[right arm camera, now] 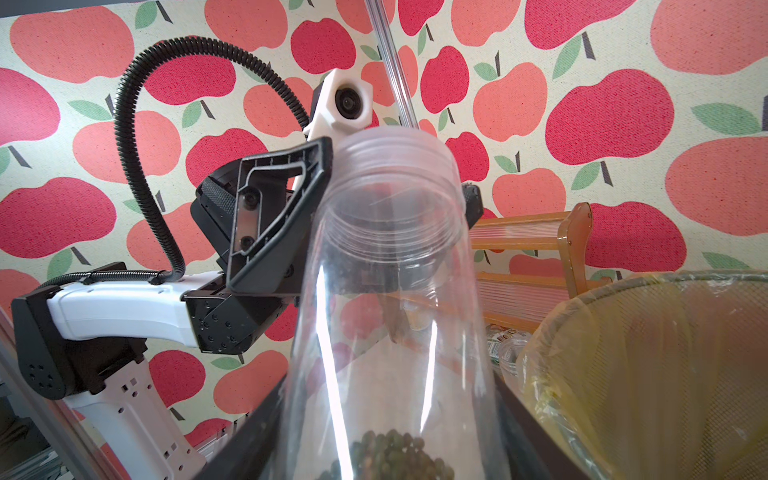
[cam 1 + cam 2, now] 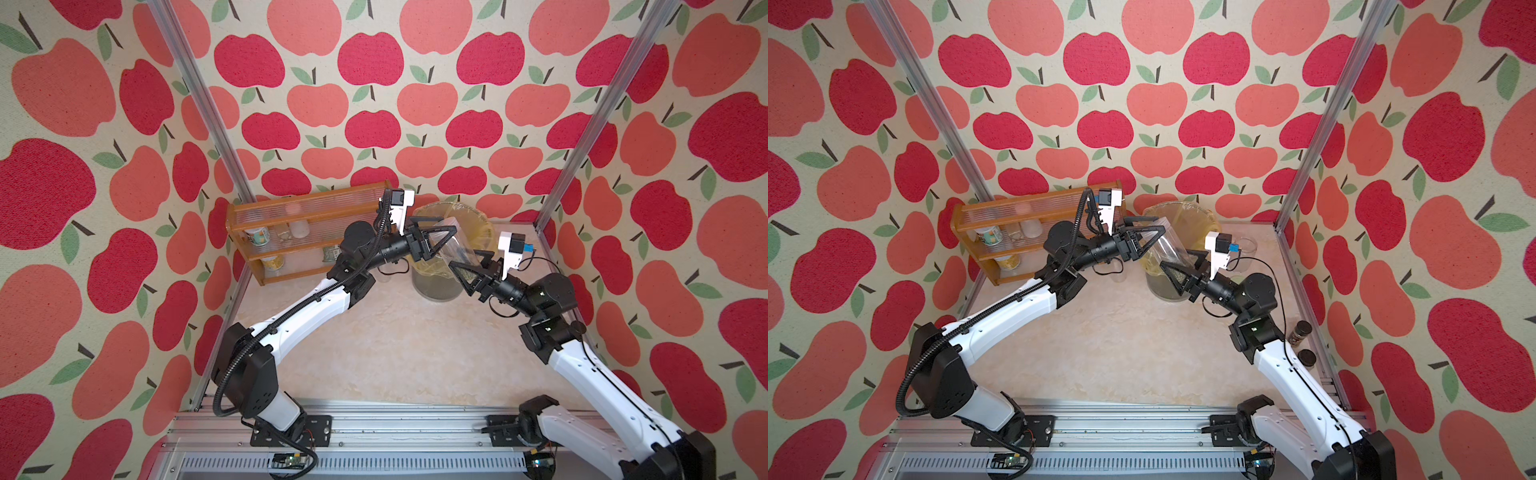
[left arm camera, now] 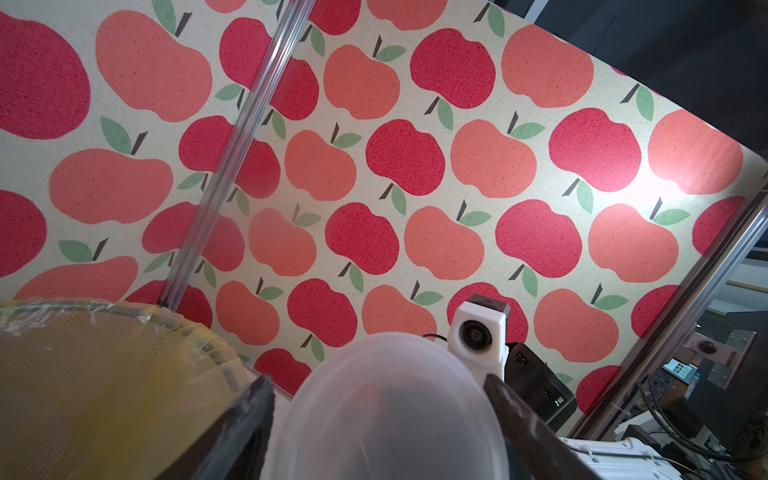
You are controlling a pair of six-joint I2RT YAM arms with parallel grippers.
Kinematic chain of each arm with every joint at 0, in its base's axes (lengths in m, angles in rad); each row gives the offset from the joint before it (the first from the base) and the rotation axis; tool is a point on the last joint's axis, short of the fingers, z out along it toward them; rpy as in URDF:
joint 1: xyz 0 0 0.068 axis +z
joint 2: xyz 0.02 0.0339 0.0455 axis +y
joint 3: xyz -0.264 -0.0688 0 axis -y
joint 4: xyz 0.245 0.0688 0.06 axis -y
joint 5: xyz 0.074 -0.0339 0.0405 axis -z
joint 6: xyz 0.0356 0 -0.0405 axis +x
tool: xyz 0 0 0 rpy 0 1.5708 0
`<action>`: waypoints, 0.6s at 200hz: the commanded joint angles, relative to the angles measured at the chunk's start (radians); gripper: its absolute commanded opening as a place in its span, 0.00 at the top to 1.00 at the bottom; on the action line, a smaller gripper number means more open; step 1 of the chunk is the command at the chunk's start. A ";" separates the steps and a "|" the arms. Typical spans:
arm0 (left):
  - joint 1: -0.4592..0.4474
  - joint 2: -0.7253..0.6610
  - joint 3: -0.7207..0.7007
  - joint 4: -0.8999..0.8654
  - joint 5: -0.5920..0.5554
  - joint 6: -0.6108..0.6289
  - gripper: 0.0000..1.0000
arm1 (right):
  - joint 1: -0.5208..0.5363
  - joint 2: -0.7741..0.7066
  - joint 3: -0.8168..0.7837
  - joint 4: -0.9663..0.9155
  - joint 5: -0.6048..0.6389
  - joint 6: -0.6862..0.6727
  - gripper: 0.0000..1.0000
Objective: Empty moldy mung beans from jars
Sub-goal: Unscrew the lid from the jar.
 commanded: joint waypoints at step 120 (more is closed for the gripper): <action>-0.033 0.013 0.159 -0.335 -0.116 0.071 0.44 | 0.062 -0.062 0.099 -0.354 0.214 -0.359 0.61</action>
